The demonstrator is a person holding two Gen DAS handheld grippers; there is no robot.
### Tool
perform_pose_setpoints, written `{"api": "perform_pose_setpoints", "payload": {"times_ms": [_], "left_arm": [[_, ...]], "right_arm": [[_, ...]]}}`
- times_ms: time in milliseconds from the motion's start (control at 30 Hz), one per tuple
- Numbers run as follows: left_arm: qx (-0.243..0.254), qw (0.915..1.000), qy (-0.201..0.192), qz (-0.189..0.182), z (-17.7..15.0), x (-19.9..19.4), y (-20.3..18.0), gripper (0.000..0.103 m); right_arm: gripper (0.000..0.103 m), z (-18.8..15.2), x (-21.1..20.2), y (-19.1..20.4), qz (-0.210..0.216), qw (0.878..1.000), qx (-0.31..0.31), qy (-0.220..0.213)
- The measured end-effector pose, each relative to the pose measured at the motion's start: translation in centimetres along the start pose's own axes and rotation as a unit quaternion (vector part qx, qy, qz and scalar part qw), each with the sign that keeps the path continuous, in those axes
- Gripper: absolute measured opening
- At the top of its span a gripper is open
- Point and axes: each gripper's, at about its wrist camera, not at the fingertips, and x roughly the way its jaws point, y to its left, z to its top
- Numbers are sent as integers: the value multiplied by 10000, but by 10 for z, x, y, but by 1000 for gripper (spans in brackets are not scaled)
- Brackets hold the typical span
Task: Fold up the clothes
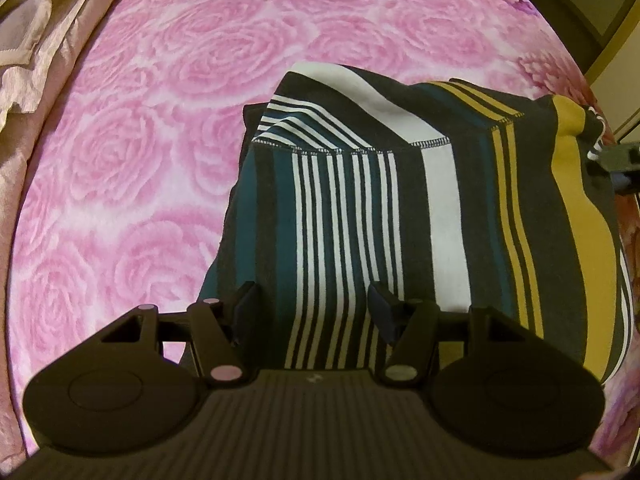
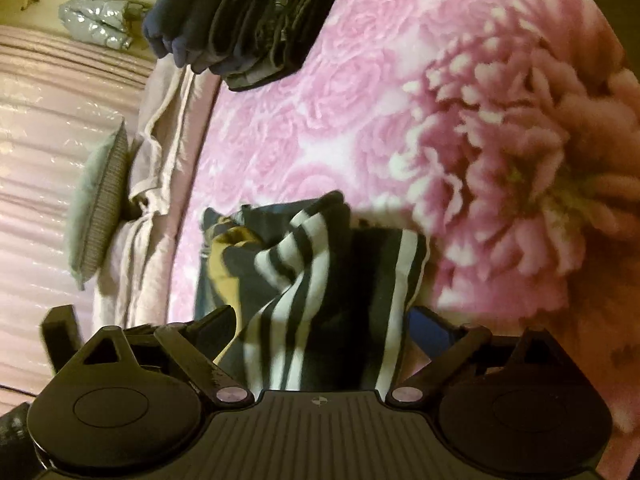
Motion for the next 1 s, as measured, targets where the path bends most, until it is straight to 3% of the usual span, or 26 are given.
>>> {"api": "perform_pose_setpoints", "payload": {"times_ms": [67,100,167,267,333,567,633,700,867,1000], "left_arm": [[-3,10000,-4,-6,0,0,1,56],[-5,10000,-5,-9,0,0,1,56],[-17,10000,-10,1,0,0,1,56],[-35,10000,-24,-4,0,-3,-1,55],[-87,9999,-73,-93,1,-10,-3,55],[-43,9983,-411,-400,4,-36,-32,55],[-91,9978,-507,-413,5,-38,-42,55],[-103,9978,-532,-381,6,-36,-52,55],[400,9974,-563,-183,2,-40,-83,55],[894,9943,-581,-4,-2,-45,-109,55]], "right_arm": [[93,5,12,-2,-74,10000,59,16],[86,7,16,-2,-104,9999,96,21],[38,12,18,-4,-111,9997,157,141],[20,26,10,-4,-130,9988,195,432],[18,44,-1,4,-90,9983,12,576],[20,156,-3,26,-681,9905,-1129,383],[22,177,12,25,-797,9856,-1393,528],[27,186,27,26,-929,9779,-1735,703],[63,170,11,28,-1263,9624,-2372,397],[63,143,-25,31,-1460,9544,-2595,230]]}}
